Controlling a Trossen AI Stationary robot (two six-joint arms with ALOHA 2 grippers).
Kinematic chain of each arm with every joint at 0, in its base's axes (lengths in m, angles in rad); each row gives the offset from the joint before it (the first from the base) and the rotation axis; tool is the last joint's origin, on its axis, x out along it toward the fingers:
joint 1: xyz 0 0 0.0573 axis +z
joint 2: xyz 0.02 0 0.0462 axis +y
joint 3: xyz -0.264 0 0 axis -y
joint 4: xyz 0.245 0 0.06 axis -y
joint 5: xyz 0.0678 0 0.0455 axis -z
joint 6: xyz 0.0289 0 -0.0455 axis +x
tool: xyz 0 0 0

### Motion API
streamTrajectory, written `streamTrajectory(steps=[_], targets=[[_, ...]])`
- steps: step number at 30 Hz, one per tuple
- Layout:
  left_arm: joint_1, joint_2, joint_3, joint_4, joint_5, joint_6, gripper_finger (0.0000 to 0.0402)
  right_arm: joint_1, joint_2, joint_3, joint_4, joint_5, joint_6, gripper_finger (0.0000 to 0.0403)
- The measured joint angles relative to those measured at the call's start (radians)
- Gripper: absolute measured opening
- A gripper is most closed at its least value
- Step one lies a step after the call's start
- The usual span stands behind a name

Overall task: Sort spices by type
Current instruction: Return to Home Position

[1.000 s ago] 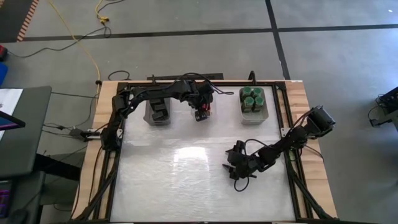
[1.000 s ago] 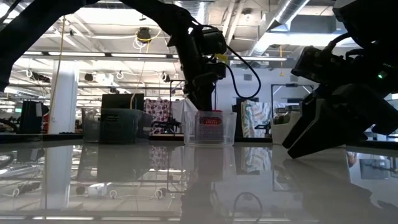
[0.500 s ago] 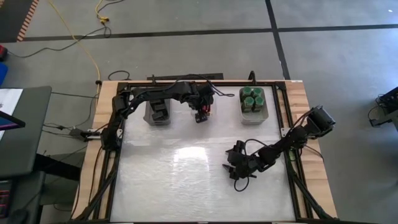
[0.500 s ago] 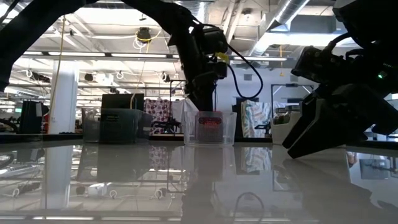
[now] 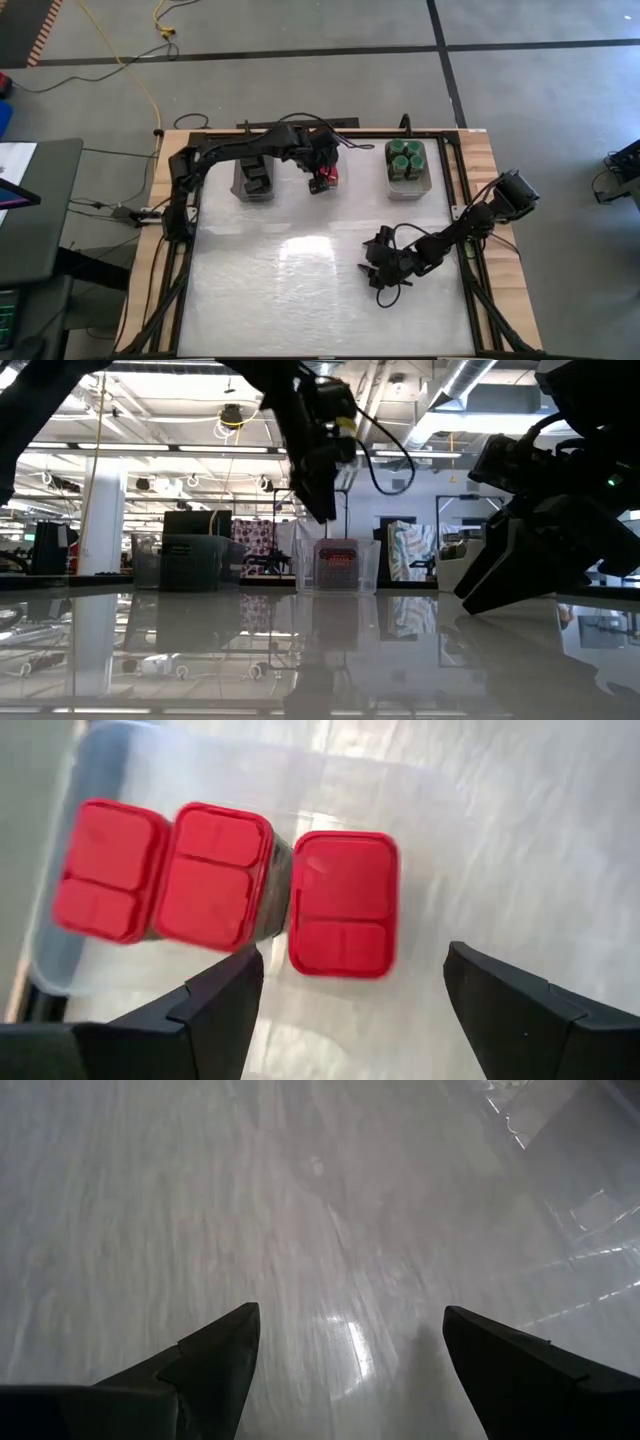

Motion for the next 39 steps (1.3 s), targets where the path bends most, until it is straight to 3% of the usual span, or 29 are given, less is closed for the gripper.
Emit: streamTrajectory(steps=[8,12,15,23,27,30,35,39], targets=[[-0.047,-0.137,-0.003,-0.101,0.001,-0.081,0.0296,0.0,0.0,0.0,0.001,0.0,0.0,0.0345],[-0.108,-0.251,-0.076,-0.073,0.0,-0.068,0.0296,0.0,0.0,0.0,0.003,0.0,0.0,0.0345],[-0.157,-0.378,-0.229,0.025,-0.01,-0.085,0.0296,0.0,0.0,0.0,0.004,0.0,0.0,0.0345],[-0.268,-0.809,-0.809,0.378,-0.061,-0.223,0.0296,0.0,0.0,0.0,0.01,0.0,0.0,0.0345],[-0.308,-1.037,-1.032,0.457,-0.087,-0.186,0.0296,0.0,0.0,0.0,0.015,0.0,0.0,0.0345],[-0.313,-1.19,-1.164,0.453,-0.094,-0.123,0.0296,0.0,0.0,0.0,0.027,0.0,0.0,0.0345],[-0.312,-1.384,-1.316,0.459,-0.069,-0.195,0.0296,-0.009,0.0,0.0,0.026,0.0,-0.016,0.0345],[-0.312,-1.506,-1.457,0.539,0.003,-0.127,0.0296,-0.02,0.0,0.0,0.022,0.0,0.0,0.0345]])
